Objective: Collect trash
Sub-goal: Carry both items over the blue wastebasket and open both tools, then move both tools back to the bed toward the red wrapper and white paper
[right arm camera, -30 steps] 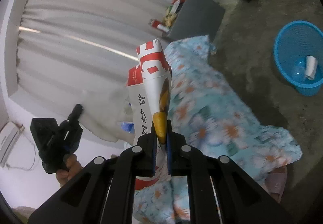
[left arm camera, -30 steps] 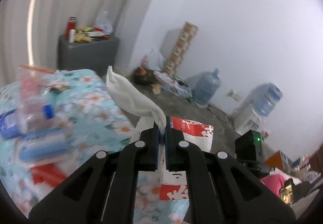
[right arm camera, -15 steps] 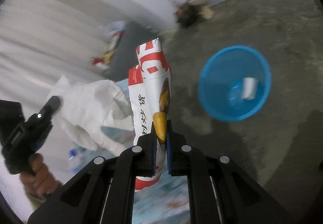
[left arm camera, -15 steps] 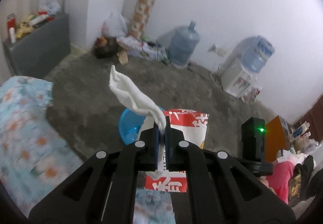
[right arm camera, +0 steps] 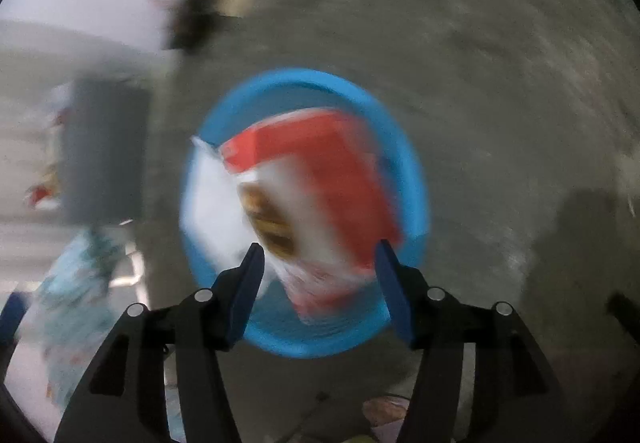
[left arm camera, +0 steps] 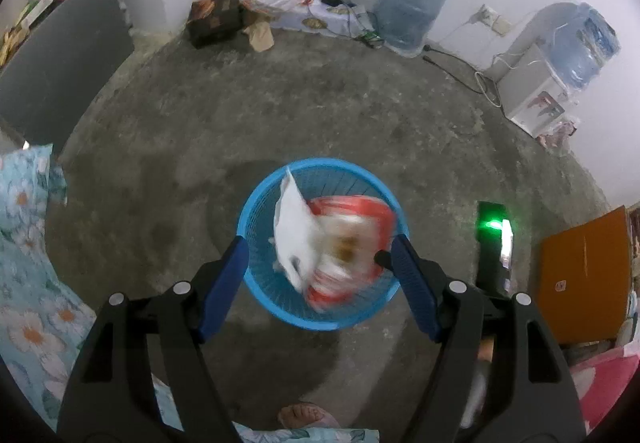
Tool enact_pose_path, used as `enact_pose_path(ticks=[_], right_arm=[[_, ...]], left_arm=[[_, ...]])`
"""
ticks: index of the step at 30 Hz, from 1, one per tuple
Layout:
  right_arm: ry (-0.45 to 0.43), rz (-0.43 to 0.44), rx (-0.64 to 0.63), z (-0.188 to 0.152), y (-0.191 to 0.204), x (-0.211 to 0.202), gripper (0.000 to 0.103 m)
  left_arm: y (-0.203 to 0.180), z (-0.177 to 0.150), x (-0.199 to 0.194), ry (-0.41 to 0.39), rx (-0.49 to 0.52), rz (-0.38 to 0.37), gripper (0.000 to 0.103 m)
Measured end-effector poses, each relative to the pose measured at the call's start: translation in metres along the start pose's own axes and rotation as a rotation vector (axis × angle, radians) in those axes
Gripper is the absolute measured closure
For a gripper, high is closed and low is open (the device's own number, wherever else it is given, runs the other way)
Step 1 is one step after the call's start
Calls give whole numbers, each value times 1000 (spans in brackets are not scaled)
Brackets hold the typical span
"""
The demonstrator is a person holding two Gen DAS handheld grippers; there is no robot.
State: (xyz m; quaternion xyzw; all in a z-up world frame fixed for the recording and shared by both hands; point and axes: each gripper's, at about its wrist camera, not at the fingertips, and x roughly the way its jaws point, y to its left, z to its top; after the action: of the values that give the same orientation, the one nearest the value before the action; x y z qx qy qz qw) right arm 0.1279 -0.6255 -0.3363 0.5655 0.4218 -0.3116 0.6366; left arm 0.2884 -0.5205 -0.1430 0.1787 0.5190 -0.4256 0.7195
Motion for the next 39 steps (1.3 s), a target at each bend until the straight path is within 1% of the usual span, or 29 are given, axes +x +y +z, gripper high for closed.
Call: enact_pose_path(ticks=[1,3,5,10,13,14,15,18,19,21,22,24,26,27,30,33,36,39], right_arm=[[-3,-8,27,1,-8,3,47],[-31,20,43,-1,-15,-4,44],[-78,31,44,-3,-21,-20,42],[-162,57,18,-19,-23,-67,42],[-213,67,-27,-42,-12,-99,42],[-230,65,-51,-54,-3,-110,41],[-242,63,-70,-56,1,-120,41],[-296,60,-171,-88,27,-154,33],[-313,61,-207,-99,35,-166,32],[-343,60,-294,-119,57,-186,25],[-360,55,-343,-131,68,-196,24],[-392,40,-432,-151,90,-216,17],[-426,25,-513,-169,111,-234,12],[-448,19,-555,-182,123,-244,10],[-471,25,-670,-214,151,-267,7],[-502,21,-776,-245,180,-282,7],[-535,-20,-881,-280,209,-291,7],[-549,-6,-979,-307,226,-293,7]], left_arm=[[1,-2,-3,-17,-3,-15,33],[3,-5,-11,-35,6,-15,33],[3,-5,-20,-53,5,-16,33],[-4,-13,-68,-124,-3,-22,33],[-12,-22,-106,-165,-1,-26,33],[-14,-26,-119,-176,-4,-33,33],[-16,-31,-133,-190,-5,-48,32],[-19,-54,-181,-245,0,-82,30],[-19,-65,-201,-267,7,-83,30],[-16,-83,-230,-300,14,-83,28],[-11,-98,-251,-322,7,-82,28],[0,-124,-281,-363,-25,-69,23],[13,-147,-306,-401,-59,-57,23],[23,-165,-323,-427,-85,-44,22],[45,-203,-355,-488,-145,1,21],[75,-254,-385,-547,-238,67,20],[100,-293,-402,-570,-322,121,20],[126,-336,-416,-584,-423,169,20]])
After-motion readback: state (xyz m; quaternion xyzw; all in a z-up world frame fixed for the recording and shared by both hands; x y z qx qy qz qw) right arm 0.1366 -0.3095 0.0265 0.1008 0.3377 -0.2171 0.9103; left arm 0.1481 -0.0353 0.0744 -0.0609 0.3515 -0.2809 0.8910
